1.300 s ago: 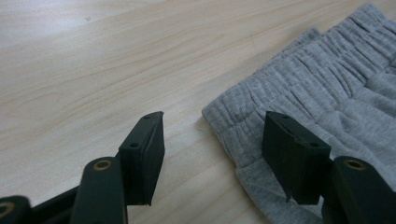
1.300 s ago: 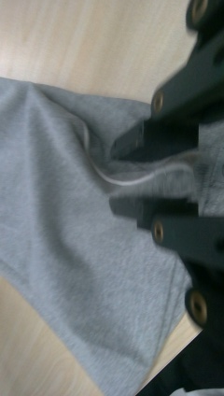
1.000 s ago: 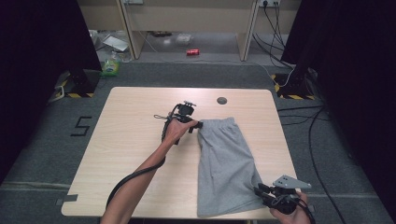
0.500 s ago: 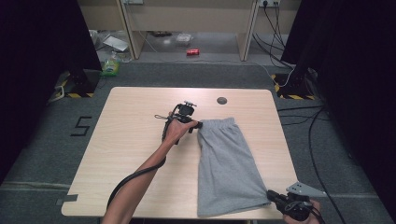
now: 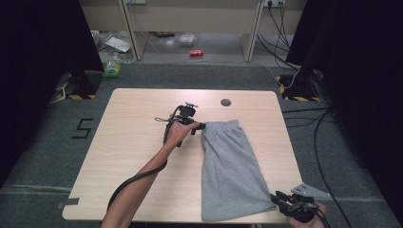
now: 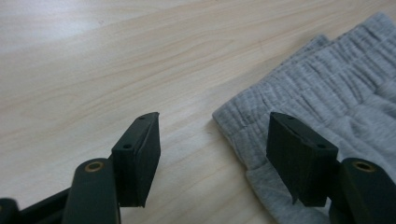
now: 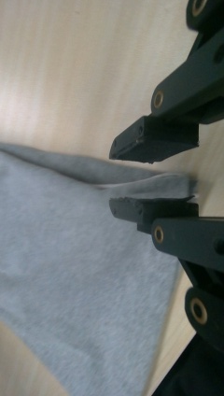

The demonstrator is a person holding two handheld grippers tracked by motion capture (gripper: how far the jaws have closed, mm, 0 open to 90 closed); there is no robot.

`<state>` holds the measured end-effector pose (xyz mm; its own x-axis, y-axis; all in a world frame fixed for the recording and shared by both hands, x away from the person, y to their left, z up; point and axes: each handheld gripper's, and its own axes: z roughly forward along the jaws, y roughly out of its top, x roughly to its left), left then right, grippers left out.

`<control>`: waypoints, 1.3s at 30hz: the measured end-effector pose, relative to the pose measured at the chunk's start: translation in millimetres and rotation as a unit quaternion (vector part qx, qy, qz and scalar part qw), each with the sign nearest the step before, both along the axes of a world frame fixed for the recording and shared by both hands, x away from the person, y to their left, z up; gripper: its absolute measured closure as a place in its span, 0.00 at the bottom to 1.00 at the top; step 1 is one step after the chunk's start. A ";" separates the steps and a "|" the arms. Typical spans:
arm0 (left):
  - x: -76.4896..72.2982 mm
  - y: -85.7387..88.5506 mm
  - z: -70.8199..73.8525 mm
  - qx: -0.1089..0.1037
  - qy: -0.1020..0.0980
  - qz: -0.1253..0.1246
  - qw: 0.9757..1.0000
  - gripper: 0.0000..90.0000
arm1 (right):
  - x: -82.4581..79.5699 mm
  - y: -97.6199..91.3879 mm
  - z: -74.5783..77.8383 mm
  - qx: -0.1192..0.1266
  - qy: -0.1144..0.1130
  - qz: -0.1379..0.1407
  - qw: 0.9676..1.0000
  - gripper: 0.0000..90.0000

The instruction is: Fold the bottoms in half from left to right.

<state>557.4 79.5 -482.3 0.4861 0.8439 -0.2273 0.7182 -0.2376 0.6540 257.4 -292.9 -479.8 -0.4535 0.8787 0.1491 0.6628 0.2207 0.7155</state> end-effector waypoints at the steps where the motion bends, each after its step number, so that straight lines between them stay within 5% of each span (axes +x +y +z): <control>1: -0.1 -1.4 -0.8 -0.002 0.005 -0.003 1.000 0.38 | 0.4 1.1 2.1 0.000 -0.002 0.001 1.000 0.76; 4: 0.5 -9.3 -3.7 0.003 0.007 -0.008 1.000 0.41 | 4.1 5.6 5.2 0.004 -0.008 0.004 1.000 0.75; 8: 5.6 -17.2 -3.7 -0.020 0.000 -0.008 1.000 0.70 | 8.2 11.8 4.2 0.011 -0.011 0.013 1.000 0.74; 13: 12.6 -28.9 -9.9 0.030 -0.040 -0.003 0.999 0.89 | 12.2 19.2 0.3 0.010 -0.008 0.023 1.000 0.74; 15: 15.6 -29.9 -13.5 0.014 -0.029 0.008 0.999 0.91 | 12.4 22.6 1.5 0.010 -0.009 0.026 1.000 0.73; 18: 14.5 -26.3 -5.4 0.013 -0.026 0.006 1.000 0.87 | 11.0 27.5 6.8 0.007 -0.016 0.035 0.999 0.72; 23: 8.5 -16.0 8.0 0.003 -0.014 0.011 1.000 0.61 | 14.7 41.7 12.5 0.009 -0.023 0.056 0.998 0.71; 30: -0.5 -16.5 4.1 0.008 0.031 0.010 0.999 0.44 | 20.6 53.9 15.6 0.010 -0.028 0.067 0.997 0.70; 35: 1.0 -22.2 -10.4 -0.014 0.045 0.013 0.999 0.48 | 21.3 57.8 16.4 0.011 -0.031 0.073 0.997 0.70; 39: 2.5 -26.8 -16.2 -0.039 0.039 0.017 0.998 0.62 | 21.3 57.1 16.0 0.011 -0.029 0.070 0.997 0.70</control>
